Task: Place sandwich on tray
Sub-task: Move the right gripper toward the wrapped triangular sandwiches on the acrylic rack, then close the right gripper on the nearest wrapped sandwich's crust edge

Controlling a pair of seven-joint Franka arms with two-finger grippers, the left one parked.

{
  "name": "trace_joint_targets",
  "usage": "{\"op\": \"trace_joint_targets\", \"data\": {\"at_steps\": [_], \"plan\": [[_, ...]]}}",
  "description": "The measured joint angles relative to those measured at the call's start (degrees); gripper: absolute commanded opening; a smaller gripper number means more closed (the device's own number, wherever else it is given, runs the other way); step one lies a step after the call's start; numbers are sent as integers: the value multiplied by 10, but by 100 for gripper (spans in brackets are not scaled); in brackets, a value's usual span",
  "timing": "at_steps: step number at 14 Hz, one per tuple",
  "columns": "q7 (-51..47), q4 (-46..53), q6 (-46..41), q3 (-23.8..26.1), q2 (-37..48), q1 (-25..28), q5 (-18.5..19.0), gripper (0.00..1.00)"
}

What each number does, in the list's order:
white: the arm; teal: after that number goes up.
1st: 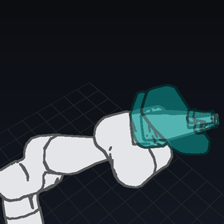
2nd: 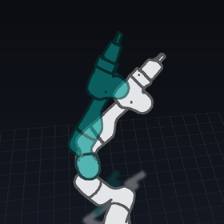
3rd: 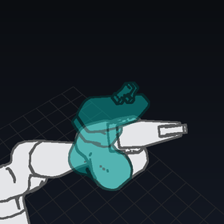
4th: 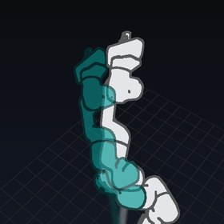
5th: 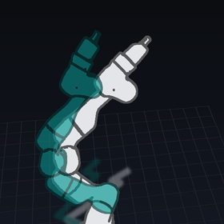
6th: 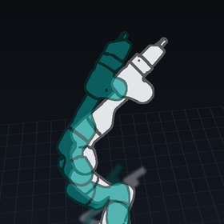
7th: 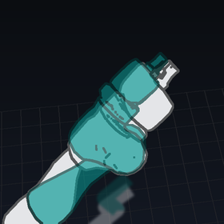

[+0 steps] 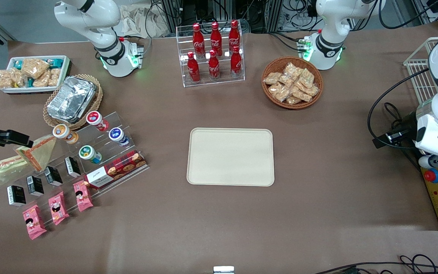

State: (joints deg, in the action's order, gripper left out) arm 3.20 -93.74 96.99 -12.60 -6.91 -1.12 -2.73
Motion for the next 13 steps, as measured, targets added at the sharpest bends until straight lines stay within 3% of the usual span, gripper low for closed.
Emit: {"op": "trace_joint_targets", "data": {"at_steps": [8,13], "plan": [[-148,-1,57,-73,-38,-1,0,98],[-168,-2,102,-102,-87,-4,-9,98]]}}
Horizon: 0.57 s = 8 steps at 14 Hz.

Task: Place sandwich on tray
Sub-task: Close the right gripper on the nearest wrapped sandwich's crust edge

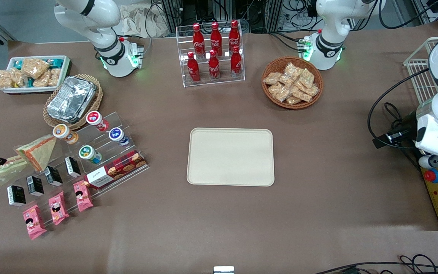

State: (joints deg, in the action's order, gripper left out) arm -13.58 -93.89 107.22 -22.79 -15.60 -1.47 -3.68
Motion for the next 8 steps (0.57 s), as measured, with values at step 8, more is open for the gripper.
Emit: {"op": "trace_joint_targets", "data": {"at_steps": [8], "plan": [[-7,0,57,-3,-43,-38,-24,98]]}}
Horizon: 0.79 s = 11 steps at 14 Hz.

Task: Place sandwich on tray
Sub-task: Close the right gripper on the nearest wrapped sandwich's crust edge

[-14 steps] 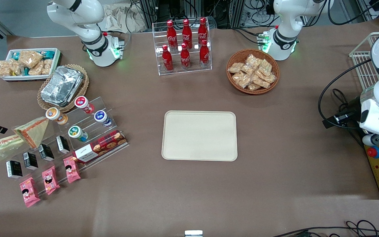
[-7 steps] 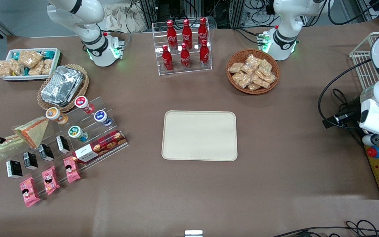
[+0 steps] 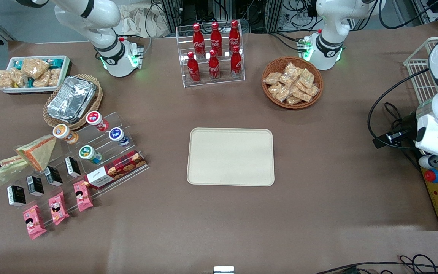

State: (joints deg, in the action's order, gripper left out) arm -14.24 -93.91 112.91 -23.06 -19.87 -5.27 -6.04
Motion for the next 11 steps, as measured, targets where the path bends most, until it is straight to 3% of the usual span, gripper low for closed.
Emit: {"op": "trace_joint_targets", "data": {"at_steps": [11], "plan": [[-1,0,48,0,-47,-8,-9,98]]}}
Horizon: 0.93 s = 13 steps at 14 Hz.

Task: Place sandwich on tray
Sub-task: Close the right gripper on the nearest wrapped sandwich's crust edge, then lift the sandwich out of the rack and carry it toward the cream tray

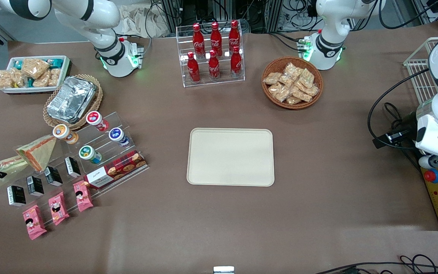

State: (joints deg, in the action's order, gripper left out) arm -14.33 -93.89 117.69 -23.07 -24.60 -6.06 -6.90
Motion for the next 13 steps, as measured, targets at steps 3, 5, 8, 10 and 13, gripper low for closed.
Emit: {"op": "trace_joint_targets", "data": {"at_steps": [3,5,8,10,13], "plan": [[0,0,8,0,-7,-6,-11,96],[0,0,10,0,-12,-8,-18,74],[10,6,12,0,-15,-23,-21,54],[13,11,12,0,-16,-27,-23,45],[23,14,12,2,-17,-27,-23,14]]}}
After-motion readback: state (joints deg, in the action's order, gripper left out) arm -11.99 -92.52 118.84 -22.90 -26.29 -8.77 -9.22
